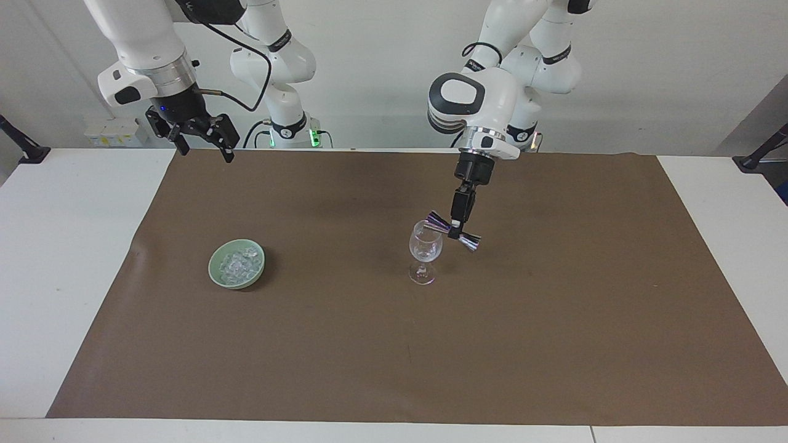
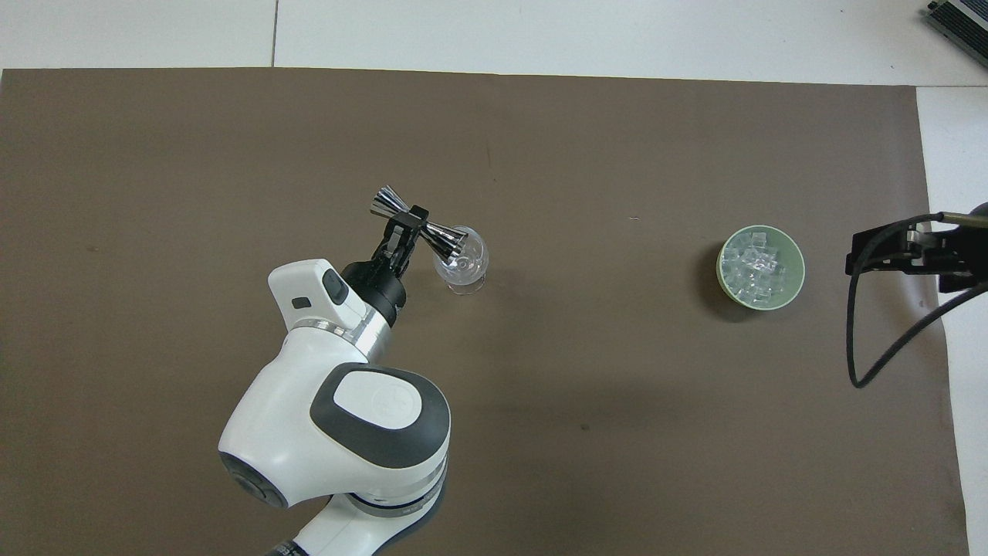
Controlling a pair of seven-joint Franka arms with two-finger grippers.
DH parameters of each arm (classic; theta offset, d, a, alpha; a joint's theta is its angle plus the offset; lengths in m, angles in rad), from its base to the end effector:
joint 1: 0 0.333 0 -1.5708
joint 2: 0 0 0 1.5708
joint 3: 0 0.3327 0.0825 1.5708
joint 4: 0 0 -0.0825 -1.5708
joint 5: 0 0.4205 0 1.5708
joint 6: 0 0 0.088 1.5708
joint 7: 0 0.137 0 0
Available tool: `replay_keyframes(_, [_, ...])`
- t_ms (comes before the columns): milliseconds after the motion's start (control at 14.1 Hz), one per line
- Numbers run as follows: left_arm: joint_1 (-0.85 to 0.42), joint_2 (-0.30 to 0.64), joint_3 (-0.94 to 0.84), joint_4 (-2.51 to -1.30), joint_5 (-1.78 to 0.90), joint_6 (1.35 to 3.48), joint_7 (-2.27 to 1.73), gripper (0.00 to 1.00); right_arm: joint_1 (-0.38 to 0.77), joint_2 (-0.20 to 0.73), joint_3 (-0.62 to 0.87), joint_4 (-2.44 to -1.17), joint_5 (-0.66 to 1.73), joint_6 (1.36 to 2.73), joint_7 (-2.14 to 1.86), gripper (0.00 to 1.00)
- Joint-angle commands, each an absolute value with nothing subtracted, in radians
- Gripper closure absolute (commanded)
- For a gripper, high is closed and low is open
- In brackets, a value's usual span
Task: Pour wine and add ice with both arms
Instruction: 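Tilt the jigger back upright and lift it off the glass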
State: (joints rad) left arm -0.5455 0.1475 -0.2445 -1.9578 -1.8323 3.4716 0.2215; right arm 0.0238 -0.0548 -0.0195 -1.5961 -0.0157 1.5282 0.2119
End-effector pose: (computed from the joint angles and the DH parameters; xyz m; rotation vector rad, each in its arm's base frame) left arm 0.5161 -0.3387 0.4250 1.9718 1.1035 0.7107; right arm 0.5682 -0.0001 0.6265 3.1087 -0.3247 -0.0179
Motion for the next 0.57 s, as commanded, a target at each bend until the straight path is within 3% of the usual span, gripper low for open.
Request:
replay_keyframes(0, [-0.568,0.167,-0.230,-1.928,-1.816,3.502,0.259,1.00,0.017,-0.071,-0.015,-1.608,-0.003,1.517,0.186,0.00])
replay_keyframes(497, [-0.569,0.169,-0.227,-1.931,-1.761,3.502,0.316,1.00,0.017,-0.071,-0.017,-1.608,-0.003,1.517,0.186,0.00])
